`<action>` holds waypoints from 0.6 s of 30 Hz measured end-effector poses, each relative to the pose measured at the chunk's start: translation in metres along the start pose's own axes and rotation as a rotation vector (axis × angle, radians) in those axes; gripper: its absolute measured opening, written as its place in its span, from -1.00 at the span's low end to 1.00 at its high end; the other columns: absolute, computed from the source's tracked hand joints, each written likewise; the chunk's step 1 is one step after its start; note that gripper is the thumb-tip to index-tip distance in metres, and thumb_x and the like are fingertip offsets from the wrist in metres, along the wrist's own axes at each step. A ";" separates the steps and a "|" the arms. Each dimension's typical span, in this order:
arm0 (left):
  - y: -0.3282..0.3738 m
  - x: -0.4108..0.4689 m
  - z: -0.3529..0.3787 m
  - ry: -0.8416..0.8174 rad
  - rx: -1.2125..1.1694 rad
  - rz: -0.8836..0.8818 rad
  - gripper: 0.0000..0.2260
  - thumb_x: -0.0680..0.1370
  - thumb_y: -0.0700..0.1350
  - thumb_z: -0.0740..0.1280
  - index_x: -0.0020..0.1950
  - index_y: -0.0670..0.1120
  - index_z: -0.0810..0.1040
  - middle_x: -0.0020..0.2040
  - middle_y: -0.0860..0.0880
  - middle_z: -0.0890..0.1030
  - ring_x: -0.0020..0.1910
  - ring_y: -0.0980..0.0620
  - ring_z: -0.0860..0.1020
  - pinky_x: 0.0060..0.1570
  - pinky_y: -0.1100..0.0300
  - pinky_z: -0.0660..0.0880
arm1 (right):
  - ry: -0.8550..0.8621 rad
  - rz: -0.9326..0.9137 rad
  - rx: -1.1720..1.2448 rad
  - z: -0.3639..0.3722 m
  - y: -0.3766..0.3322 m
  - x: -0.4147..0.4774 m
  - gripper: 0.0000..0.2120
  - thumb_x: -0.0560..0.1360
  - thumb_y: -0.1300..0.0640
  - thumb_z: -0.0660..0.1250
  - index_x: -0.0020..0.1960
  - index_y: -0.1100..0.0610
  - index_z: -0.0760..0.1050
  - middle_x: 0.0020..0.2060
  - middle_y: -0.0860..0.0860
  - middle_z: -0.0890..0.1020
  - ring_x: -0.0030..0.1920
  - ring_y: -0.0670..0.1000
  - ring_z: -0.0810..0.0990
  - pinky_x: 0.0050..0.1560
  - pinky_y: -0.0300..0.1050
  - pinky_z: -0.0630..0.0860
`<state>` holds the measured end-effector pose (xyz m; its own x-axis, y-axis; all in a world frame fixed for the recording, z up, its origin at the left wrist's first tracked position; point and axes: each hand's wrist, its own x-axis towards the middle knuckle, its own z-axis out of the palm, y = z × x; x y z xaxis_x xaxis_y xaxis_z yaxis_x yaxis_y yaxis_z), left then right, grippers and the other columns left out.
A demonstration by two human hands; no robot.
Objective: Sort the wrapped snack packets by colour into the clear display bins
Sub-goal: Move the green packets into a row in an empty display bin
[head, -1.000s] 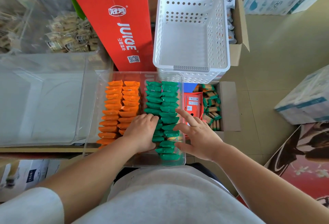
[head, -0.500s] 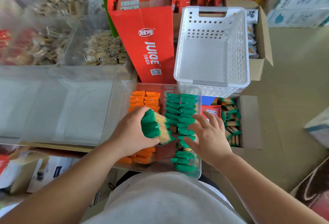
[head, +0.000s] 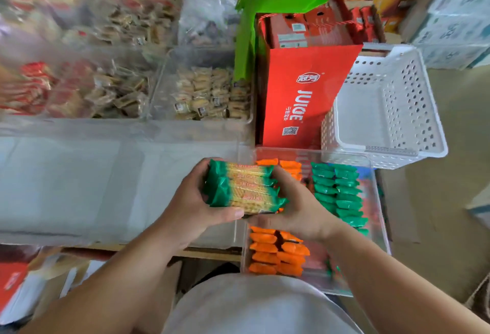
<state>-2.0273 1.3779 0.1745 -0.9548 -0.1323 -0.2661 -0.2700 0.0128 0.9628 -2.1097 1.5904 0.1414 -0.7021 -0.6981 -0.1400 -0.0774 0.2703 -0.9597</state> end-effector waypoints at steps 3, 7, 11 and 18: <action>-0.006 0.004 -0.048 -0.071 0.142 -0.010 -0.27 0.12 0.01 0.65 0.24 0.07 0.47 0.14 0.01 0.64 0.18 -0.02 0.61 0.11 -0.01 0.59 | 0.020 0.065 0.068 0.037 -0.008 0.022 -0.43 0.28 0.30 0.64 0.14 0.12 0.40 -0.12 -0.26 0.59 -0.12 -0.24 0.50 -0.11 -0.25 0.49; -0.010 0.005 -0.096 -0.127 0.383 -0.040 -0.24 0.16 0.13 0.62 0.30 0.25 0.41 0.19 0.21 0.55 0.26 0.12 0.50 0.22 0.13 0.50 | 0.049 0.101 -0.009 0.072 -0.018 0.046 -0.34 0.23 0.18 0.68 0.19 0.10 0.39 0.01 0.03 0.59 -0.06 -0.10 0.54 -0.11 -0.15 0.56; -0.014 0.013 -0.125 -0.207 0.632 0.074 -0.17 0.26 0.08 0.63 0.45 0.20 0.32 0.30 0.27 0.39 0.30 0.29 0.37 0.21 0.42 0.32 | 0.067 0.121 -0.331 0.093 -0.028 0.063 -0.28 0.20 -0.04 0.66 0.21 -0.15 0.32 0.02 -0.28 0.48 0.03 -0.23 0.48 -0.02 -0.34 0.43; -0.055 0.040 -0.134 -0.320 0.909 0.101 -0.43 0.24 0.09 0.57 0.17 0.17 0.41 0.00 0.20 0.46 -0.07 0.19 0.52 -0.16 0.27 0.55 | -0.042 0.239 -0.782 0.114 -0.026 0.082 -0.02 0.20 -0.33 0.56 0.48 -0.08 0.22 0.28 -0.20 0.41 0.39 -0.05 0.23 0.46 0.04 0.22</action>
<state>-2.0340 1.2386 0.1172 -0.9311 0.1855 -0.3140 -0.0495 0.7886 0.6129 -2.0844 1.4510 0.1270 -0.7361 -0.5835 -0.3429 -0.4118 0.7882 -0.4574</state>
